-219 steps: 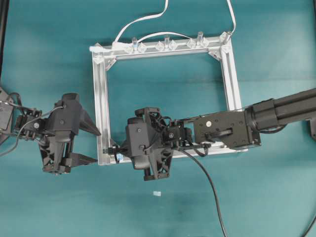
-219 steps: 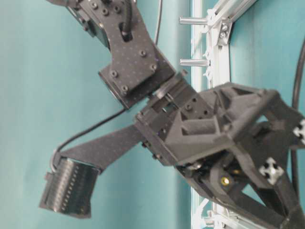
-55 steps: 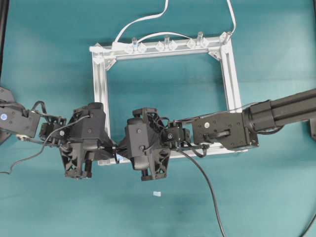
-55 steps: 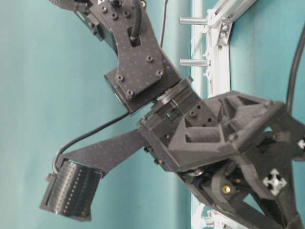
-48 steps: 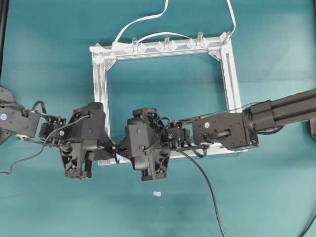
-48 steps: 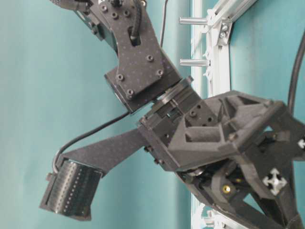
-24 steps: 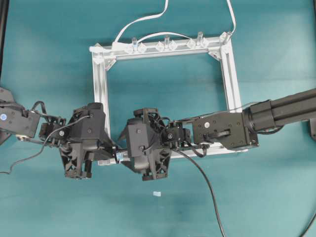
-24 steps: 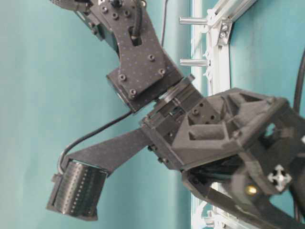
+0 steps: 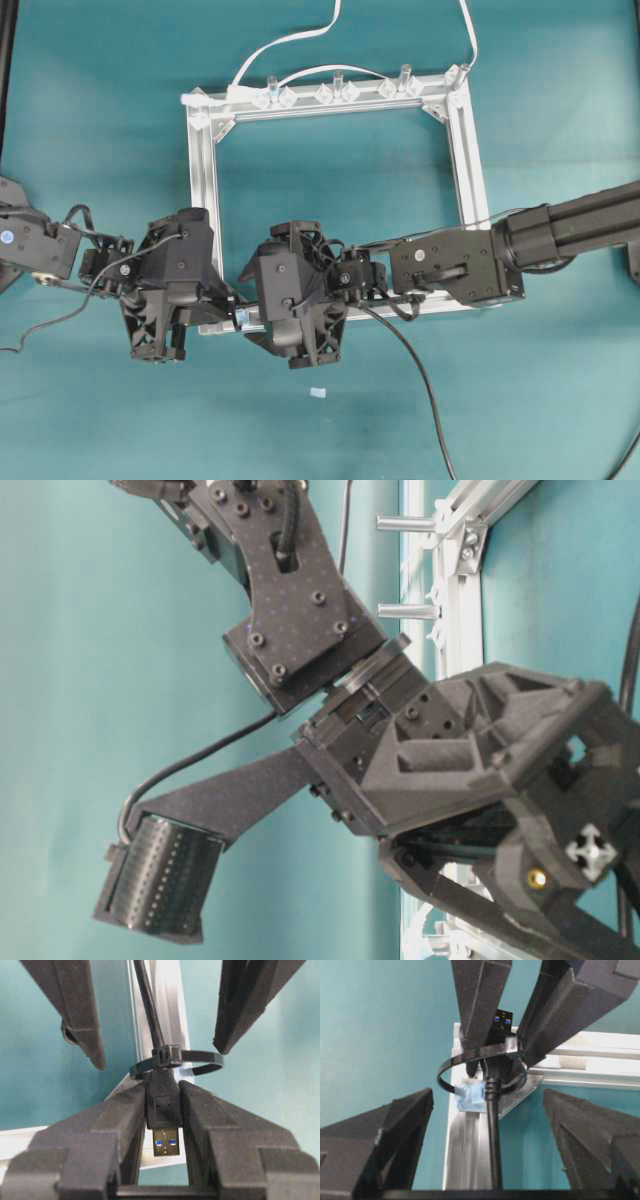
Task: Insert the wire through the string loop located on the left side.
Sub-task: 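Close the left gripper on the USB plug beyond the loop, then open the right gripper and pull the cable leftward through the loop with the left gripper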
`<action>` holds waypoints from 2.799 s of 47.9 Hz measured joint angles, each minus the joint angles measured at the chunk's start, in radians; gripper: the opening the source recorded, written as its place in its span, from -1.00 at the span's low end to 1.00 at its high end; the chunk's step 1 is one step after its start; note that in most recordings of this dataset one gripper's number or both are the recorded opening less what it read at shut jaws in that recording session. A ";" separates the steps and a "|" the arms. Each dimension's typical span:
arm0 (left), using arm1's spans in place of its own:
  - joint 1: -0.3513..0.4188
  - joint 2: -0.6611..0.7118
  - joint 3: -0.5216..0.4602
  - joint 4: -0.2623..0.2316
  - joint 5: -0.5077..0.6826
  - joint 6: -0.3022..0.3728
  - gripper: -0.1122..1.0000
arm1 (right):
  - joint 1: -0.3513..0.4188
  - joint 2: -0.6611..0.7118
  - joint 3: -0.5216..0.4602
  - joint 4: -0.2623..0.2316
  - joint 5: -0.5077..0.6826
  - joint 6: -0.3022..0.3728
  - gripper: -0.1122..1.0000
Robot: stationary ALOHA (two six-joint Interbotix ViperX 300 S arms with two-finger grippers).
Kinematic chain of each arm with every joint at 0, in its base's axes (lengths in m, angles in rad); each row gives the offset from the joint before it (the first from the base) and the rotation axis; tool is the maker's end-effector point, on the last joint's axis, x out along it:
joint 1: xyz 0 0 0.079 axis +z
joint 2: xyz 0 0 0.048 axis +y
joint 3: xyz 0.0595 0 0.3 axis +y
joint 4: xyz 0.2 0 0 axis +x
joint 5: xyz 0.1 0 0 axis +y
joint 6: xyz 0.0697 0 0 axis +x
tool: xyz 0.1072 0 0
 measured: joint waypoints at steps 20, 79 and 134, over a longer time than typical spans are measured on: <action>-0.009 -0.043 0.014 -0.002 0.028 -0.002 -0.42 | 0.003 0.000 0.003 0.000 0.002 0.000 0.78; -0.121 -0.431 0.245 -0.003 0.250 -0.235 -0.42 | 0.017 -0.003 0.052 0.000 0.003 0.002 0.78; -0.181 -0.597 0.341 -0.005 0.359 -0.291 -0.42 | 0.017 -0.002 0.052 0.000 0.005 0.002 0.78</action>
